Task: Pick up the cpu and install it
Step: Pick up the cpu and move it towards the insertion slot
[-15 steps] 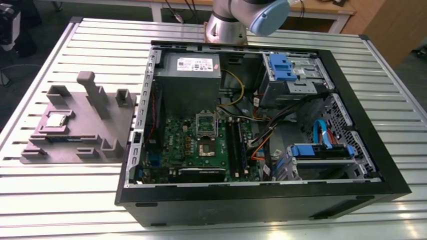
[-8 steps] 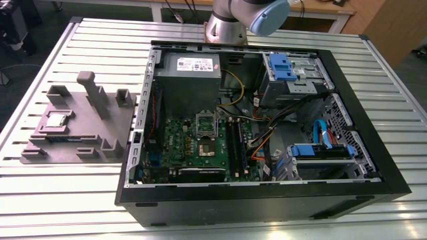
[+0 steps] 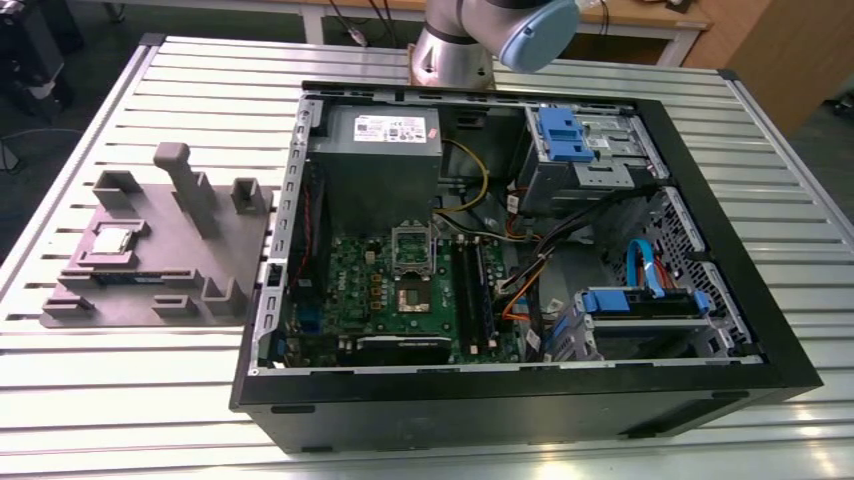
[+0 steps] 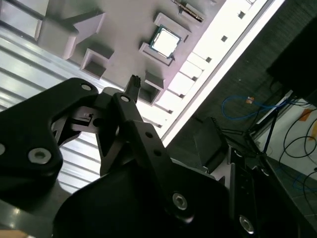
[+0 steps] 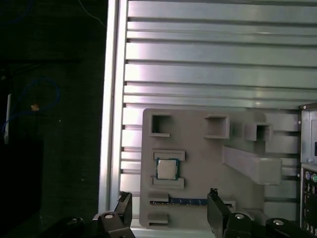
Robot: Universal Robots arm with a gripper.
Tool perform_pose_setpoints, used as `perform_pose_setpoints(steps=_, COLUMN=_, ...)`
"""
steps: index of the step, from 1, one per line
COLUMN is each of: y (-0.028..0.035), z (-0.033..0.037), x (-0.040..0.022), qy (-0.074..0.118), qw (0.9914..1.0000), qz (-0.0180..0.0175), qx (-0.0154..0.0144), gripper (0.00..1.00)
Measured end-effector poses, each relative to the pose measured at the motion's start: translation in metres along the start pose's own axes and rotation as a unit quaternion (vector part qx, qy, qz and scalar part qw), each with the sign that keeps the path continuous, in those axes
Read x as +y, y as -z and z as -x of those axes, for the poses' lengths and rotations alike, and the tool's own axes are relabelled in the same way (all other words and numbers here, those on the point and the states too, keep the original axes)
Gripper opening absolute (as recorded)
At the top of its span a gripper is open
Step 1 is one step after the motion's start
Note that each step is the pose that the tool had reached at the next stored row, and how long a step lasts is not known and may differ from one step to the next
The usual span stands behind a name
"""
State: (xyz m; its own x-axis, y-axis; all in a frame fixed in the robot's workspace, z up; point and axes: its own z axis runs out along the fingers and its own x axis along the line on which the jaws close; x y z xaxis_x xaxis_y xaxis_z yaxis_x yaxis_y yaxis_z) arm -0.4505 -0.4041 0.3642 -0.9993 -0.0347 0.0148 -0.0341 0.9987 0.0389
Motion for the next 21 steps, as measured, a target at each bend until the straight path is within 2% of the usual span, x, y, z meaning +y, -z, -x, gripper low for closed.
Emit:
perform_pose_setpoints(steps=2, y=-0.0007, z=-0.0001, x=0.0000, qy=0.016, qw=0.99988, qz=-0.0003, qx=0.0007, gripper=0.71)
perform_pose_setpoints(steps=3, y=-0.0007, z=-0.0001, x=-0.0001, qy=0.017, qw=0.99985, qz=-0.0003, qx=0.0008, gripper=0.71)
perform_pose_setpoints(steps=10, y=-0.0008, z=-0.0001, x=-0.0001, qy=0.018, qw=0.99984, qz=-0.0002, qx=0.0007, gripper=0.71)
perform_pose_setpoints(steps=12, y=-0.0033, z=-0.0001, x=-0.0002, qy=0.018, qw=0.99984, qz=-0.0002, qx=0.0007, gripper=0.71)
perform_pose_setpoints(steps=21, y=-0.0052, z=0.0000, x=-0.0002, qy=0.018, qw=0.99984, qz=-0.0002, qx=0.0007, gripper=0.71)
